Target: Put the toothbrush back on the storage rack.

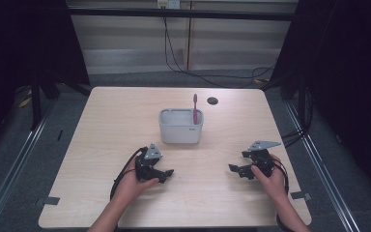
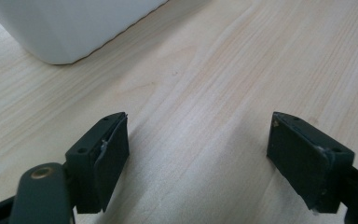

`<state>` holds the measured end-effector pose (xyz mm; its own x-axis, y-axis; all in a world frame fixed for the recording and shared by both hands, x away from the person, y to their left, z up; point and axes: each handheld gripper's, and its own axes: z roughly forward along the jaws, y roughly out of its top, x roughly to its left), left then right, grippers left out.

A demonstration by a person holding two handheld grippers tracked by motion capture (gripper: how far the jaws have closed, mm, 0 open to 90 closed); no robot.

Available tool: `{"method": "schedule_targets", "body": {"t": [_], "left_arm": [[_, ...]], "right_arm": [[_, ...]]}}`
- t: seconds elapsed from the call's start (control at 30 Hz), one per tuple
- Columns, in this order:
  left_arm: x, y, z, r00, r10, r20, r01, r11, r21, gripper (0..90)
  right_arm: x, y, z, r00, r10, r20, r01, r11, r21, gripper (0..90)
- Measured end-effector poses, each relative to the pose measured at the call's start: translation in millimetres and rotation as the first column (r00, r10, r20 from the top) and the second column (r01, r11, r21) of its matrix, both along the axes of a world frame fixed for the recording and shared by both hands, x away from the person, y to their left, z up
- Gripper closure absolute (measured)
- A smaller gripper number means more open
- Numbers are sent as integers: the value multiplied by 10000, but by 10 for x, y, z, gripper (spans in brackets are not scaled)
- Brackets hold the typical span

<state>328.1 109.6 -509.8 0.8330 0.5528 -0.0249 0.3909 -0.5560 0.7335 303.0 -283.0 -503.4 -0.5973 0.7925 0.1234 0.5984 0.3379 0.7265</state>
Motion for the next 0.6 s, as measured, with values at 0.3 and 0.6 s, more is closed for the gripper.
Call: {"method": "schedule_targets", "body": {"t": [0.3,0.6], "left_arm": [[-3,1,1,10000,15,-1,-15,10000,17,205],[-4,1,1,10000,18,-3,-18,10000,20,205]], "right_arm": [[0,-13,-37,9999,98,-61,-99,9997,-239,150],[1,-63,-55,10000,5,-37,-6,9995,-307,150]]}}
